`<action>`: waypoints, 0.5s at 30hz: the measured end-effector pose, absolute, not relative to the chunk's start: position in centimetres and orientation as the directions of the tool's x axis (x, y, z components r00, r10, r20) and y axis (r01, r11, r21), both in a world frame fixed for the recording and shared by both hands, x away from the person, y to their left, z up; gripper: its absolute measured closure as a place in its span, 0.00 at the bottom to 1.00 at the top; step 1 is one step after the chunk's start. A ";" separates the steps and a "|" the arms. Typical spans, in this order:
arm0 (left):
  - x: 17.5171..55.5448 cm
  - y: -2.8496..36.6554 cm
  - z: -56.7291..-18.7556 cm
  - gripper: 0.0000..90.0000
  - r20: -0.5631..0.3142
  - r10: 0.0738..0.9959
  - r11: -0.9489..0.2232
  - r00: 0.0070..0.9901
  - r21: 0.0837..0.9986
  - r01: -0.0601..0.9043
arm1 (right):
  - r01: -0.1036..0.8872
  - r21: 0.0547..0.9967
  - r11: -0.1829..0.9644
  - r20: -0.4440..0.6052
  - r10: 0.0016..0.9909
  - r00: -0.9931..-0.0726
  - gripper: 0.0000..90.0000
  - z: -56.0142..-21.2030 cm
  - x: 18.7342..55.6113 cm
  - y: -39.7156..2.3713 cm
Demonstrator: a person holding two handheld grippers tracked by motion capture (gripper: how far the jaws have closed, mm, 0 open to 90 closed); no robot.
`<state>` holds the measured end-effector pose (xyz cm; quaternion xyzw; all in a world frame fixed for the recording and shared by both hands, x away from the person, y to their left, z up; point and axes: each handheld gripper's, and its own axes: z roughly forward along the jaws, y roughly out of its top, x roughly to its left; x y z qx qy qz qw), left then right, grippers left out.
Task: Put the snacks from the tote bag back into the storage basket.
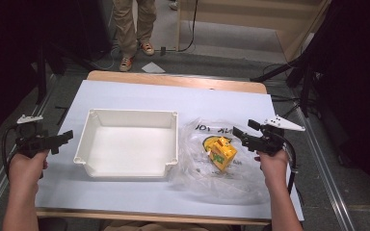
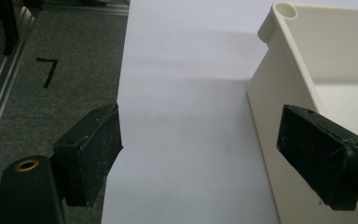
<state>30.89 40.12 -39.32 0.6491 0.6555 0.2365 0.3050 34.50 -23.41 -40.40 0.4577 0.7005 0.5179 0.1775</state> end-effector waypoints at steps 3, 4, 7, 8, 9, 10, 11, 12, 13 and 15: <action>30.9 40.2 -39.4 0.16 -0.084 0.996 0.036 0.032 0.701 0.712 | 0.467 0.883 0.049 0.223 0.832 -0.508 0.34 -40.2 34.5 -23.8; 30.9 40.2 -39.4 0.16 -0.083 0.996 0.036 0.031 0.701 0.712 | 0.471 0.881 0.043 0.235 0.824 -0.515 0.35 -40.0 34.5 -24.0; 30.9 40.2 -39.4 0.16 -0.083 0.996 0.036 0.032 0.700 0.713 | 0.491 0.869 0.052 0.274 0.777 -0.567 0.31 -39.5 34.3 -24.5; 31.0 40.1 -39.4 0.16 -0.084 0.996 0.034 0.035 0.701 0.713 | 0.491 0.870 0.049 0.282 0.768 -0.576 0.28 -39.4 34.2 -24.6; 31.0 40.1 -39.4 0.16 -0.085 0.996 0.034 0.036 0.700 0.714 | 0.494 0.868 0.052 0.284 0.763 -0.581 0.25 -39.4 34.2 -24.7; 31.1 40.0 -39.4 0.16 -0.088 0.995 0.035 0.038 0.699 0.714 | 0.494 0.868 0.055 0.281 0.765 -0.579 0.21 -39.4 34.1 -24.8; 31.1 40.0 -39.4 0.16 -0.084 0.996 0.030 0.041 0.696 0.718 | 0.490 0.870 0.056 0.273 0.772 -0.573 0.17 -39.3 34.1 -24.8; 31.2 40.0 -39.5 0.16 -0.087 0.995 0.030 0.042 0.694 0.719 | 0.492 0.869 0.056 0.270 0.780 -0.565 0.15 -39.3 34.1 -24.8; 31.2 39.9 -39.5 0.16 -0.083 0.996 0.025 0.045 0.691 0.722 | 0.497 0.866 0.050 0.269 0.791 -0.549 0.14 -39.3 34.1 -24.7; 31.3 39.9 -39.6 0.16 -0.083 0.996 0.026 0.044 0.689 0.724 | 0.501 0.863 0.063 0.257 0.799 -0.543 0.15 -39.1 34.2 -24.6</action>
